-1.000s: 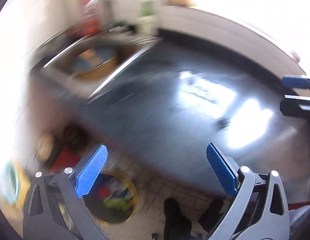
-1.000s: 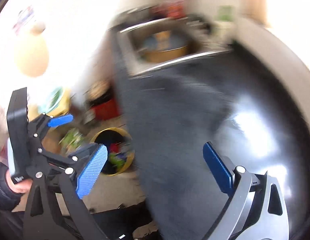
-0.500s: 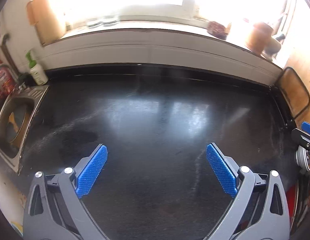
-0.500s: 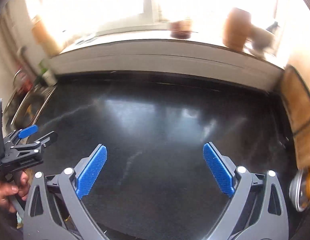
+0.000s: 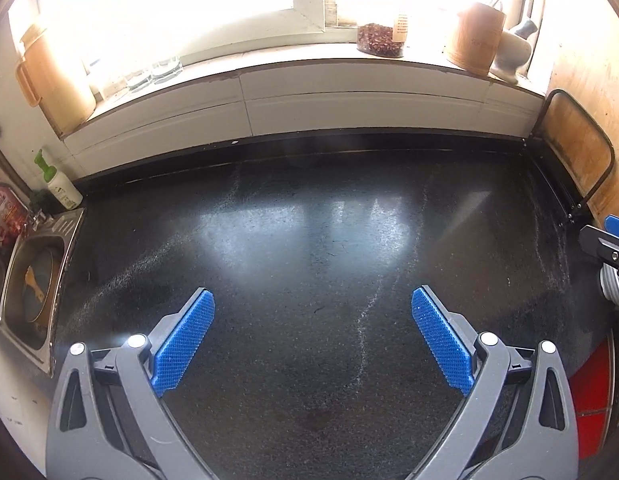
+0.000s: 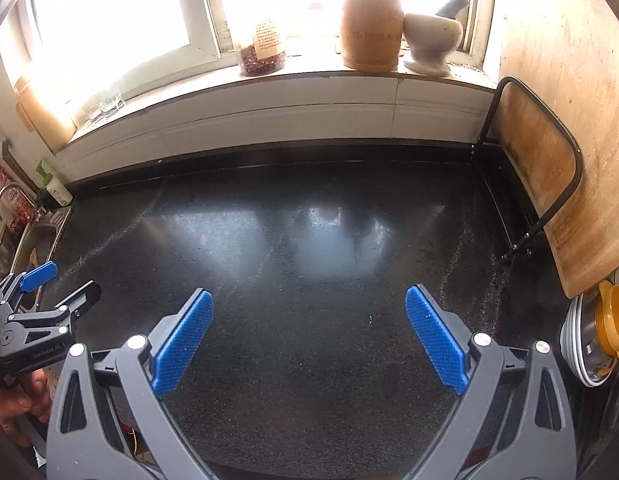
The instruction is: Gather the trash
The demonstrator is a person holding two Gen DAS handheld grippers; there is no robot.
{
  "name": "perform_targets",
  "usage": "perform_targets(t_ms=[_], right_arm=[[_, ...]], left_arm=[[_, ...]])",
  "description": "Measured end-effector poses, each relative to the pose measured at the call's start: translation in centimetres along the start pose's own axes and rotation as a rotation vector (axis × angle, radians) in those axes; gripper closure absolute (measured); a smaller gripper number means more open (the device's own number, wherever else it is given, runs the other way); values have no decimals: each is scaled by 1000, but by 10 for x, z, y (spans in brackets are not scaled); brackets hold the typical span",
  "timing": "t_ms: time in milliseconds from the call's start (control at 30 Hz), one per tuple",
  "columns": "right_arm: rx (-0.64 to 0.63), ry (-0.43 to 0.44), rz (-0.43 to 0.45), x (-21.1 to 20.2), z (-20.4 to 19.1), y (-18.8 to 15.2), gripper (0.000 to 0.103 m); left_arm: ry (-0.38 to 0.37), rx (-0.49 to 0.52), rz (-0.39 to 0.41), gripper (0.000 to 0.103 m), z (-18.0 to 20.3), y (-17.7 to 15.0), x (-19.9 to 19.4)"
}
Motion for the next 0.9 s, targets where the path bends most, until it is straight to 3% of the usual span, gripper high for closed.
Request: perform_targets(t_ms=[900], right_arm=[[-15, 23, -28, 8, -5, -1, 9]], left_arm=[[19, -41, 2, 7, -9, 4, 1]])
Point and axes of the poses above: each gripper's, at about its wrist camera, not at the fingertips, and x roughly the way its jaws point, z to its right, y to its top, the point moved 6 cm from there along x, roughly the way its jaws point, and after that the axes turned 4 degrees about -y, right-handed, at the moved point
